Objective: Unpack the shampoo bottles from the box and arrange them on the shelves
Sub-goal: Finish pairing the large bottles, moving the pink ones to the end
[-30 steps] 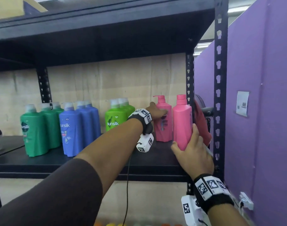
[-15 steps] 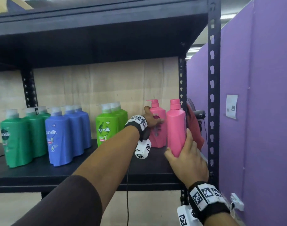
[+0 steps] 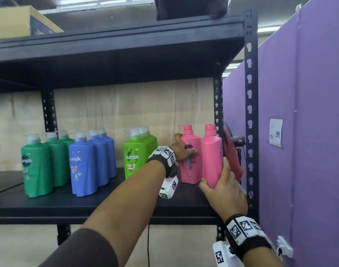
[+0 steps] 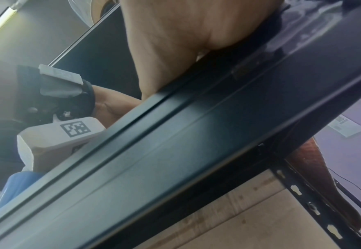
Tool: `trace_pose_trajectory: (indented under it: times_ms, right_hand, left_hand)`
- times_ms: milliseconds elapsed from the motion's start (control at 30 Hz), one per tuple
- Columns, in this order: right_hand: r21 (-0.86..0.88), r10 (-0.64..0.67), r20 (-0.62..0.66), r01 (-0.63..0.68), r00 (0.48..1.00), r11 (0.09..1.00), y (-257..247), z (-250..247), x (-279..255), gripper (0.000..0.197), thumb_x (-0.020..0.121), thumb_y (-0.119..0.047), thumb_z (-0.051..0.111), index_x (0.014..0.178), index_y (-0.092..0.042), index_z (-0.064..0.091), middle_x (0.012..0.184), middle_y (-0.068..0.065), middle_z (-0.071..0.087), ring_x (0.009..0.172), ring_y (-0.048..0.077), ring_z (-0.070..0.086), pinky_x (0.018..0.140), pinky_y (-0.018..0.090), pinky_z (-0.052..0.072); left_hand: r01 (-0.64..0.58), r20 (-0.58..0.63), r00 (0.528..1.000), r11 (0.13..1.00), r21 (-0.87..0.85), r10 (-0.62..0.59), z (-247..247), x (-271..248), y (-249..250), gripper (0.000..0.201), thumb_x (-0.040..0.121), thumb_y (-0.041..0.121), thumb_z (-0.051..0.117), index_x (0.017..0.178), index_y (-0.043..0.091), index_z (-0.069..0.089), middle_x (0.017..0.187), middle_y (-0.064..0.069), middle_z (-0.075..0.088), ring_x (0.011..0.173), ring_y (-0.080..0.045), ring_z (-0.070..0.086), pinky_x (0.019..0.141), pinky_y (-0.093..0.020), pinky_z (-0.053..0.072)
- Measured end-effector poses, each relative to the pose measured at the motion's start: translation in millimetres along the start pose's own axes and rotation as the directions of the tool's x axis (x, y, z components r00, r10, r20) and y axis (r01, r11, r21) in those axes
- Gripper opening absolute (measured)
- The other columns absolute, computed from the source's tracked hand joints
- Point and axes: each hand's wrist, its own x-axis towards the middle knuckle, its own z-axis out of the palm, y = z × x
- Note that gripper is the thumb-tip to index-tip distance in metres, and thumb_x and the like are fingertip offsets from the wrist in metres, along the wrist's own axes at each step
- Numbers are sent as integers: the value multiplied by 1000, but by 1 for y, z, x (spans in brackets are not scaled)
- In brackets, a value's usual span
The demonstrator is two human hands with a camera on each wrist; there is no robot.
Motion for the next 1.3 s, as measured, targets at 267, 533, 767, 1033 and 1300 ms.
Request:
trace_pose_trajectory:
  times_ms: [267, 533, 767, 1033, 1300]
  right_hand:
    - [20, -6, 12, 6, 1000, 1000, 1, -1, 0, 101, 86, -64, 59, 160, -24, 4, 134, 11, 51, 117, 31, 61, 89, 44, 52]
    - [18, -8, -12, 8, 1000, 1000, 3, 6, 1, 102, 82, -70, 54, 159, -25, 3, 129, 8, 51, 112, 28, 61, 88, 41, 53]
    - [24, -7, -19, 7, 1000, 1000, 3, 6, 3, 102, 79, -68, 55, 158, -25, 8, 125, 9, 54, 107, 29, 64, 83, 41, 53]
    - [105, 30, 35, -34, 999, 994, 3, -2, 3, 94, 76, -63, 65, 148, -24, 20, 131, 12, 47, 110, 39, 61, 87, 46, 52]
    - [203, -39, 244, -11, 969, 979, 12, -13, 6, 76, 74, -73, 48, 138, -34, 32, 127, -7, 63, 100, 19, 62, 81, 36, 45]
  left_hand:
    - [11, -16, 1000, 1000, 12, -11, -3, -15, 2, 105, 89, 54, 74, 155, 16, 0, 113, -9, 60, 68, -14, 56, 71, -32, 47]
    - [7, -15, 1000, 999, -54, -8, 2, -19, 3, 109, 93, 46, 72, 159, 20, -11, 142, -21, 57, 105, -33, 66, 81, -35, 54]
    - [53, 61, 997, 997, -58, -49, 3, -38, 5, 118, 98, 39, 68, 155, 2, -27, 128, -3, 62, 95, -22, 71, 82, -32, 57]
    - [-9, 242, 966, 945, -326, 93, -12, -96, -6, 43, 102, 35, 61, 138, 28, 38, 128, 1, 62, 115, -26, 64, 106, -56, 50]
    - [-53, 106, 988, 897, -440, 110, 19, -103, -48, 75, 87, 60, 68, 146, 14, 55, 146, -1, 60, 135, -15, 55, 123, -39, 32]
